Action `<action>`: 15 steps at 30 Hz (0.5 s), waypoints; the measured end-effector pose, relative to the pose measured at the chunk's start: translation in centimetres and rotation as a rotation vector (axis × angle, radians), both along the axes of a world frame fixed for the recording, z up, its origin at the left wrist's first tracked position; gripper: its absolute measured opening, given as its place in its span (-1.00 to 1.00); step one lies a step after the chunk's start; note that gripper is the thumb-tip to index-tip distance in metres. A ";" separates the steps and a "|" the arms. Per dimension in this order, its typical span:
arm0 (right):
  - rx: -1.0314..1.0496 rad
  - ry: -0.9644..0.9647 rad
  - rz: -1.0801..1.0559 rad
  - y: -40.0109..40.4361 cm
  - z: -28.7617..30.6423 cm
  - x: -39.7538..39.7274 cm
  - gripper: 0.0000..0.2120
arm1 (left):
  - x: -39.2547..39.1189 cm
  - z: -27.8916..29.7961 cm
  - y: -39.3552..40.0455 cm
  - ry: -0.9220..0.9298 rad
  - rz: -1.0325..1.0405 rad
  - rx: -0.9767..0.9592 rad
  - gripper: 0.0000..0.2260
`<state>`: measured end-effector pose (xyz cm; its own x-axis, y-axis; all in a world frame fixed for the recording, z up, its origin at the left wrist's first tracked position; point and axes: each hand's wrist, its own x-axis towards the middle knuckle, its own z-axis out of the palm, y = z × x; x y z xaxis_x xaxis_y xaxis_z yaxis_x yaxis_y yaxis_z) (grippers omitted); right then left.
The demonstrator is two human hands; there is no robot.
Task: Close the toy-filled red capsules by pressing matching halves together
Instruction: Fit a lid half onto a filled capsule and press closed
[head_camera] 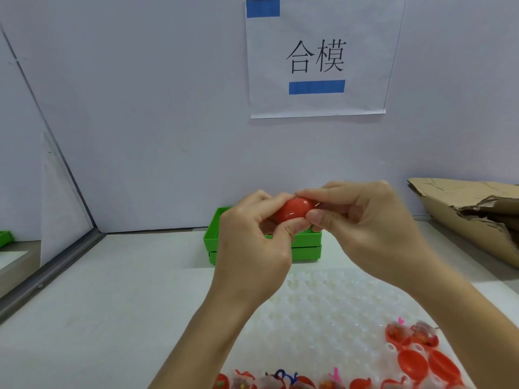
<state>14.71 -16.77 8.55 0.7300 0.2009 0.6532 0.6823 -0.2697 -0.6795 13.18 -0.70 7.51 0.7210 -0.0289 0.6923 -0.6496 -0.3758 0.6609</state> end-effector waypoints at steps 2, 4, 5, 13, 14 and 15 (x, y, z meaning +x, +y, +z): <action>0.010 0.082 0.052 -0.2 -0.1 0.2 -0.69 | 0.1 0.1 0.1 0.027 0.005 -0.025 -0.85; 0.040 0.151 0.056 -0.4 -0.2 0.4 -0.70 | 0.2 0.0 0.3 0.062 -0.003 -0.039 -0.88; 0.047 0.173 0.046 -0.5 -0.2 0.4 -0.72 | 0.3 -0.1 0.3 0.069 0.001 -0.038 -0.87; -0.078 0.214 0.132 0.2 -0.1 -0.3 -0.90 | 0.4 -0.7 0.1 -0.027 0.070 0.116 -0.81; -0.082 0.216 0.120 0.4 -0.3 -0.3 -0.91 | 0.4 -0.7 0.0 -0.071 0.095 0.149 -0.82; -0.079 0.217 0.103 0.5 -0.5 -0.3 -0.89 | 0.4 -0.8 -0.1 -0.110 0.119 0.171 -0.84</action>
<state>14.43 -16.23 8.09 0.8246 0.3260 0.4624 0.5491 -0.2644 -0.7928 13.56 -0.76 6.71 0.6466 -0.0721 0.7595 -0.6590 -0.5543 0.5084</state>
